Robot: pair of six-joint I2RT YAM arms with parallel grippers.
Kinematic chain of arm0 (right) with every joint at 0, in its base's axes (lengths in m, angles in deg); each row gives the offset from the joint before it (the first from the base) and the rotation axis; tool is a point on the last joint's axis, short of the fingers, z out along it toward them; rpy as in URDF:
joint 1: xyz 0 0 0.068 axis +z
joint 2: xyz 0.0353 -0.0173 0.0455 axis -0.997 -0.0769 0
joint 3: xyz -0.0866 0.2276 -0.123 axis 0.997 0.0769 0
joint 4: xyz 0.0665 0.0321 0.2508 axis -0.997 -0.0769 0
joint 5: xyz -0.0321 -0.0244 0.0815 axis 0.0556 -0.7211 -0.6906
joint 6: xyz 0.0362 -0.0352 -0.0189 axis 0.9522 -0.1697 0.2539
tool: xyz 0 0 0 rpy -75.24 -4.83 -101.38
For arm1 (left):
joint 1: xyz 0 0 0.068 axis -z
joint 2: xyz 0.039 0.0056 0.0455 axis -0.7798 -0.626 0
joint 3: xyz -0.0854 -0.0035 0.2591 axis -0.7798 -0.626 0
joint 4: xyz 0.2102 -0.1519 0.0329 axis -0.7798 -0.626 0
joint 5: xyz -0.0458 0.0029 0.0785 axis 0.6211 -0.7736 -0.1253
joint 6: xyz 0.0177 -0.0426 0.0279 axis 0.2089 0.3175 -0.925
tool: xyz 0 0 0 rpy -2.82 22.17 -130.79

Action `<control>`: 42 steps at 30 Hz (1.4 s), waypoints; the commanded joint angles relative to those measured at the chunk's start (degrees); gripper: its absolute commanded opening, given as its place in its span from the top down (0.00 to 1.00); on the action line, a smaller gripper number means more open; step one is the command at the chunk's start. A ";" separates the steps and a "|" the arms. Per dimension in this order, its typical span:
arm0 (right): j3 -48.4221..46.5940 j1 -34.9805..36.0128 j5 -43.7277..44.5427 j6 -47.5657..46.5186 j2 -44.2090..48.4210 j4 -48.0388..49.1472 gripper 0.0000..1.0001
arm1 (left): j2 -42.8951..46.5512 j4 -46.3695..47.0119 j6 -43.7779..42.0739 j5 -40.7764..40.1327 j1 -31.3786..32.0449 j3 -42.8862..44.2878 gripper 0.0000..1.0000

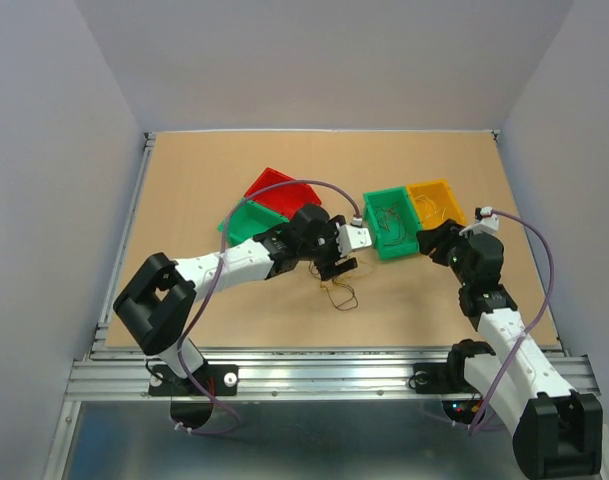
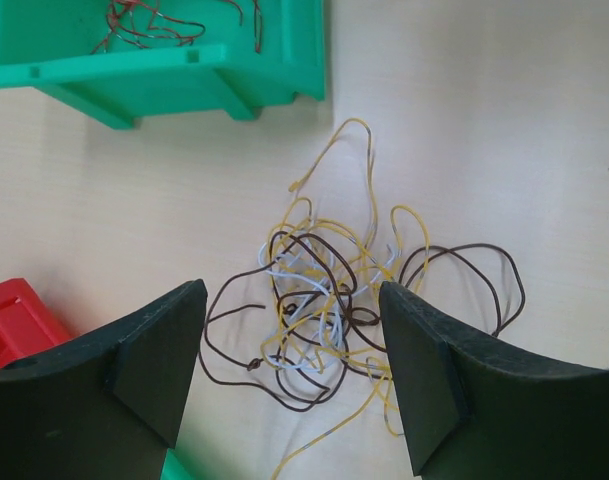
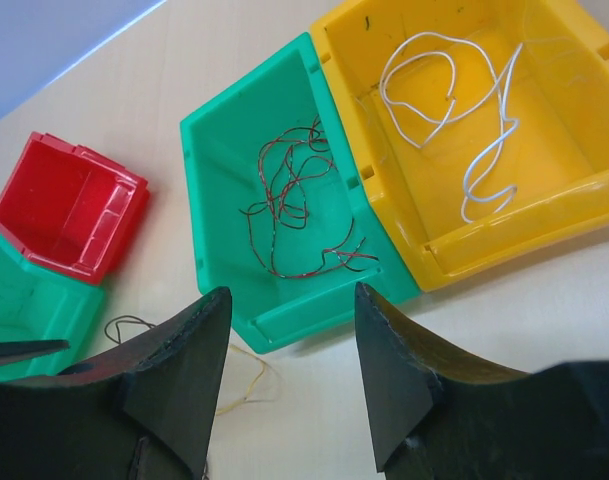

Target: Untangle the cables

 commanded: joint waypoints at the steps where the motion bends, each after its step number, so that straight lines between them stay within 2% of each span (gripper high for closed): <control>1: 1.59 0.27 -1.17 0.48 0.80 3.22 0.42 | -0.36 -2.71 -2.35 -1.75 1.83 2.71 0.22; 3: 1.68 0.36 -0.73 0.56 0.19 3.22 0.42 | -1.58 -3.06 -2.26 -2.54 1.92 3.23 0.26; 4: 1.77 0.27 -0.55 0.74 -0.25 3.22 0.42 | -2.63 -3.76 -2.26 -2.80 1.92 3.67 0.33; 12: 2.47 0.27 -0.20 0.92 0.27 3.57 0.42 | -8.09 -8.24 -2.34 -2.10 2.09 7.62 0.49; 13: 2.56 0.36 -0.20 0.92 0.45 3.57 0.42 | -9.22 -8.94 -2.26 -2.89 2.18 7.98 0.63; 14: 2.65 0.36 -0.20 0.92 0.62 3.57 0.42 | -9.58 -9.21 -2.08 -3.42 2.18 8.51 0.71; 15: 2.74 0.36 -0.20 0.92 0.97 3.57 0.42 | -9.50 -8.95 -1.99 -4.47 2.18 8.95 0.88; 16: 2.82 0.27 -0.28 0.92 0.98 3.66 0.42 | -8.98 -8.95 -1.91 -4.91 2.18 8.78 0.94; 19: 3.09 0.36 -2.55 0.66 0.72 4.53 0.42 | -3.47 -3.70 -1.82 -4.66 2.18 5.46 1.00; 21: 4.22 0.36 -7.72 -0.05 0.37 7.86 0.42 | 0.24 -1.67 -1.73 -4.30 2.18 3.34 1.00; 22: 5.71 0.27 -11.50 -0.22 -0.16 13.80 0.42 | 2.00 -0.87 -2.25 -4.04 2.09 1.50 1.00; 23: 6.86 0.45 -19.89 -0.23 -1.47 17.51 0.41 | 5.76 0.53 -2.26 -3.52 2.18 0.61 1.00; 25: 8.36 0.62 -27.15 1.17 -3.49 28.64 0.40 | 9.29 2.20 -1.99 -3.16 2.09 -2.02 1.00; 26: 9.06 1.32 -31.09 1.27 -5.24 31.06 0.40 | 12.53 3.60 -1.38 -2.55 2.09 -2.73 1.00; 31: 9.24 8.60 -30.87 -4.16 -7.45 38.19 0.36 | 18.36 4.76 0.29 -0.35 1.74 -4.67 1.00; 35: 7.49 19.22 -28.16 -7.69 -10.44 41.27 0.33 | 18.80 2.75 0.91 3.77 1.65 -3.80 1.00; 38: 7.13 22.85 -25.78 -8.31 -12.82 45.49 0.34 | 18.01 1.95 1.00 4.23 1.65 -3.09 1.00; 42: 7.04 23.74 -24.20 -7.17 -14.32 48.66 0.36 | 17.22 1.86 1.17 3.35 1.65 -2.83 1.00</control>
